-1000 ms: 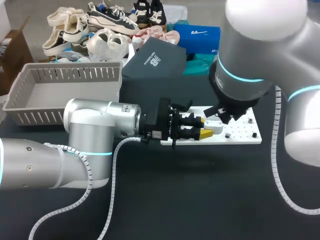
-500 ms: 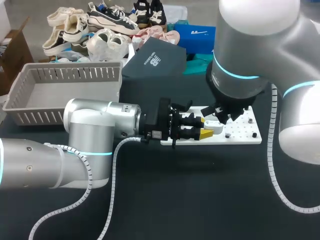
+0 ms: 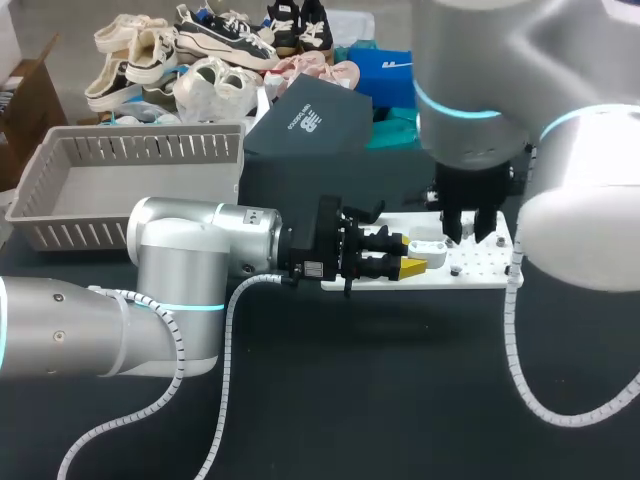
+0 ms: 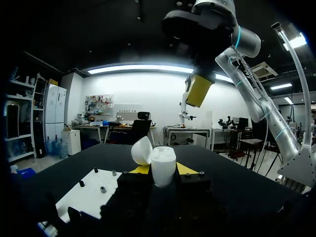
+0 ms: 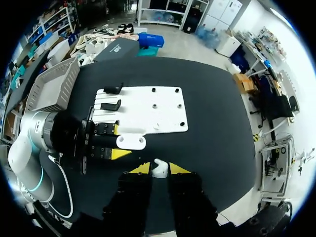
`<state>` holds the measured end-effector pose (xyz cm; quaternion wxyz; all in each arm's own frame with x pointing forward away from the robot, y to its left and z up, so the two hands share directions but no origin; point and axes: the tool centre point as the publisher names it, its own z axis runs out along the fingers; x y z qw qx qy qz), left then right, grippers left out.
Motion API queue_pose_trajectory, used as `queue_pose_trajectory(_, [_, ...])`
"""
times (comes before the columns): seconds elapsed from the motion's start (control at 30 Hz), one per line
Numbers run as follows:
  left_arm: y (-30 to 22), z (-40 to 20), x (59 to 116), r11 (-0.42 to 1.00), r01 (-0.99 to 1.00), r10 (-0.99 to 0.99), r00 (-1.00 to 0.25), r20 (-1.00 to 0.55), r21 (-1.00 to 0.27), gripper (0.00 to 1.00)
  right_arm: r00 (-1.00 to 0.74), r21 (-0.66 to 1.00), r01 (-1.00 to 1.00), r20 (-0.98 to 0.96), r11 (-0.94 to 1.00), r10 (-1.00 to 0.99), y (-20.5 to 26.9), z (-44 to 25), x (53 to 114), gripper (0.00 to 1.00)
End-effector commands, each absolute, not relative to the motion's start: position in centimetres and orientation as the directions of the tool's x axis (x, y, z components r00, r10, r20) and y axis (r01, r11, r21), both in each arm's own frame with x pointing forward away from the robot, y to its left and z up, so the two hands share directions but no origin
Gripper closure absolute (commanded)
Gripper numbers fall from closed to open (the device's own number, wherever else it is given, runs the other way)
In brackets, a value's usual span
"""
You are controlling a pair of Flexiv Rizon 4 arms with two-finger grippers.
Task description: Pick up each earbud case from the left stands, insert the matching earbuds, close the lid, and place the case in the box.
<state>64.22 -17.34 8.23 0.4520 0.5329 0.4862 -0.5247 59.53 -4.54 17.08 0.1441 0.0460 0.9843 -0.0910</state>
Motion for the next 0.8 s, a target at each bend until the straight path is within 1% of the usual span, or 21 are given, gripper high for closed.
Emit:
queue_pose_trajectory(0.03, [-17.4, 8.1, 64.3, -0.12, 0.992, 0.043, -0.023, -0.999, -0.028, 1.0, -0.953, -0.254, 0.154, -0.295, 0.955, 0.075, -3.3, 16.8, 59.4, 1.0])
queue_pose_trajectory(0.6, [-17.4, 8.1, 64.3, -0.12, 0.992, 0.043, -0.023, -0.999, -0.028, 1.0, -0.956, -0.239, 0.156, -0.281, 0.958, 0.086, -3.0, 16.8, 59.2, 1.0])
queue_pose_trajectory(0.63, [-17.4, 8.1, 64.3, -0.12, 0.992, 0.043, -0.023, -0.999, -0.028, 1.0, -0.957, -0.209, 0.178, -0.265, 0.962, 0.119, -2.6, 16.9, 59.4, 1.0])
queue_pose_trajectory(0.7, [-17.4, 8.1, 64.3, -0.12, 0.992, 0.043, -0.023, -0.999, -0.028, 1.0, -0.95, -0.21, 0.229, -0.26, 0.95, 0.172, -2.3, 16.9, 59.7, 1.0])
queue_pose_trajectory(0.8, [-17.4, 8.1, 64.3, -0.12, 0.992, 0.043, -0.023, -0.999, -0.028, 1.0, -0.912, -0.169, 0.384, -0.219, 0.908, 0.346, -2.1, 17.1, 60.6, 1.0])
